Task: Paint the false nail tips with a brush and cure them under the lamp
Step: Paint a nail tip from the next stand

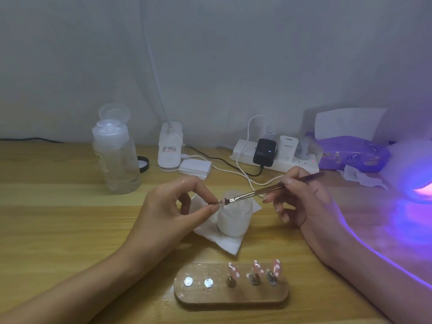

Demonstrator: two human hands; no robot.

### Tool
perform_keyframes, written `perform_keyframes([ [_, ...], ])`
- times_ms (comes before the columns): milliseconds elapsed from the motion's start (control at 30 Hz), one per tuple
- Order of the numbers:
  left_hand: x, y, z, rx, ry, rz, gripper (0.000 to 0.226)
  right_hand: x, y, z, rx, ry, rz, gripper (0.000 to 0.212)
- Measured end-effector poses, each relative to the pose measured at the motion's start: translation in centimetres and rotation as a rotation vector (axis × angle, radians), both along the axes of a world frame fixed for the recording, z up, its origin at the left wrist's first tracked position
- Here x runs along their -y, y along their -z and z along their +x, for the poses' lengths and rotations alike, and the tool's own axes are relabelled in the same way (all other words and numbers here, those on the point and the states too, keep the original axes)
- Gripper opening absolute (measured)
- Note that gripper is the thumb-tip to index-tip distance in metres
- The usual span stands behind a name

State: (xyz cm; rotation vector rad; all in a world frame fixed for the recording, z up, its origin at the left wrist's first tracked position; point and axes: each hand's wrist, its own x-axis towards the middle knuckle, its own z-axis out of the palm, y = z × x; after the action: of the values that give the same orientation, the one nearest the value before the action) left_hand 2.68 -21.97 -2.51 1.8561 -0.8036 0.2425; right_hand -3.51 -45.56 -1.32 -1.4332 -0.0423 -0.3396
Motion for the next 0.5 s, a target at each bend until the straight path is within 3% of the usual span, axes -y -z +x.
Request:
perform_keyframes([
  [67, 0.01, 0.04, 0.03, 0.000, 0.006, -0.001, 0.012, 0.08, -0.06, -0.03, -0.003, 0.032, 0.023, 0.035],
  [200, -0.03, 0.19, 0.13, 0.008, 0.011, -0.007, 0.014, -0.19, -0.33, -0.17, 0.009, -0.007, 0.007, 0.023],
  [367, -0.04, 0.31, 0.19, 0.025, 0.020, -0.003, 0.015, -0.08, -0.18, -0.13, -0.009, 0.055, 0.011, 0.034],
  [500, 0.07, 0.25, 0.02, 0.056, 0.054, 0.001, 0.012, -0.25, -0.27, -0.19, 0.008, 0.003, -0.013, 0.027],
])
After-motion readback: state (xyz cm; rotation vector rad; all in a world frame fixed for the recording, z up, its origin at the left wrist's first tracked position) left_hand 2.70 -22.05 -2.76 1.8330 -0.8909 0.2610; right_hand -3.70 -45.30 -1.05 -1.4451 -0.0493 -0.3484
